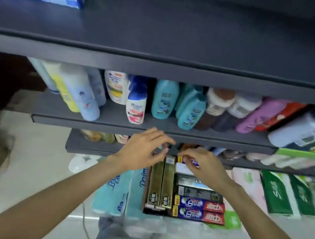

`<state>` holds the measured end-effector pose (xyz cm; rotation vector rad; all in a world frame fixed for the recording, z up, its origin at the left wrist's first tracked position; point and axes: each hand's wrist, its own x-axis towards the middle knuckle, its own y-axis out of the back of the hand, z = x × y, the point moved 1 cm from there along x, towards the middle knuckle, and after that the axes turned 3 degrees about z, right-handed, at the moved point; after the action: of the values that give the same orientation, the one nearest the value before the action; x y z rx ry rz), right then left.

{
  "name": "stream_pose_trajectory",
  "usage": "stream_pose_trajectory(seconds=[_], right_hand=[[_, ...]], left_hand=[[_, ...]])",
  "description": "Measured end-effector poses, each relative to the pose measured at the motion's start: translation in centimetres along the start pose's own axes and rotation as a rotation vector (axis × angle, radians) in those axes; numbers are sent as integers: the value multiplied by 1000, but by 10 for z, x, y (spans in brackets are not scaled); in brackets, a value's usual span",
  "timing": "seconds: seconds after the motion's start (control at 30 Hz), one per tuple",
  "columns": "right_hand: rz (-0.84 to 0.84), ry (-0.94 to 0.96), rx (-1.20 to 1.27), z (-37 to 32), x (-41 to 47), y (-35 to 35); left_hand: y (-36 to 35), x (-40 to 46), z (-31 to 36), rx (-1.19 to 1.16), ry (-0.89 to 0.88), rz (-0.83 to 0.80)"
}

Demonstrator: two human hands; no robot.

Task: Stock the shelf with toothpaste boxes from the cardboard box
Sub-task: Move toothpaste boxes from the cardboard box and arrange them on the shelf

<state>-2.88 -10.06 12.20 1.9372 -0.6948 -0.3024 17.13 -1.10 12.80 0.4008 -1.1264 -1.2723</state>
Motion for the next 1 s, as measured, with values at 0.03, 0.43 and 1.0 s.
stream_pose_trajectory(seconds=[0.03, 0.43, 1.0], right_hand=[[-46, -74, -4, 22, -15, -12], [-625, -306, -170, 147, -124, -103], [-548, -301, 71, 137, -116, -49]], left_hand=[[-28, -9, -3, -6, 123, -115], [-190, -66, 14, 165, 897, -426], [-165, -41, 39, -295, 1013, -236]])
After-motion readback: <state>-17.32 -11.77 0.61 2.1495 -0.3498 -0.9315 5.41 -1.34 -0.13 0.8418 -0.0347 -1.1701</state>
